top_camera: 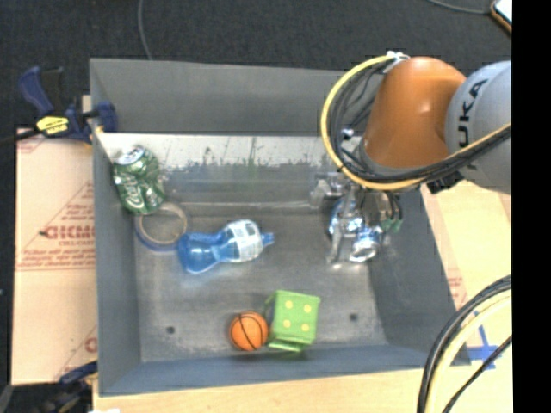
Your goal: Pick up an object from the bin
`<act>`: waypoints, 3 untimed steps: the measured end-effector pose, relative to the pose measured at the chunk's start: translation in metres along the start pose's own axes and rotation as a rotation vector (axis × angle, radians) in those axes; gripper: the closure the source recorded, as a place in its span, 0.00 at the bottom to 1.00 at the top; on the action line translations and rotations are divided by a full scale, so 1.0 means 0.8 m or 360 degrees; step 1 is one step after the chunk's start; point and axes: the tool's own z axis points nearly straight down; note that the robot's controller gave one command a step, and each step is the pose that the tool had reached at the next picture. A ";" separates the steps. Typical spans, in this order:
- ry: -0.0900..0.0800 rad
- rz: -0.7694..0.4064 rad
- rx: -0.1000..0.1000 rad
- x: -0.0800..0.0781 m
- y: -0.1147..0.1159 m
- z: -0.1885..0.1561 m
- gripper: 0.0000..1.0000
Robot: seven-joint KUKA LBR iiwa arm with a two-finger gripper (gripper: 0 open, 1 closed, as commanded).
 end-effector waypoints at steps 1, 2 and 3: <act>0.0000 0.0000 0.0000 0.000 0.000 0.000 0.00; 0.0002 0.0030 -0.0005 0.024 0.071 0.052 0.00; -0.0013 0.0042 0.0011 0.049 -0.042 0.036 0.00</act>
Offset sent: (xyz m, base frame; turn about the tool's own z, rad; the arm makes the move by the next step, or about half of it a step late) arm -0.0184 0.0541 -0.0401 0.0238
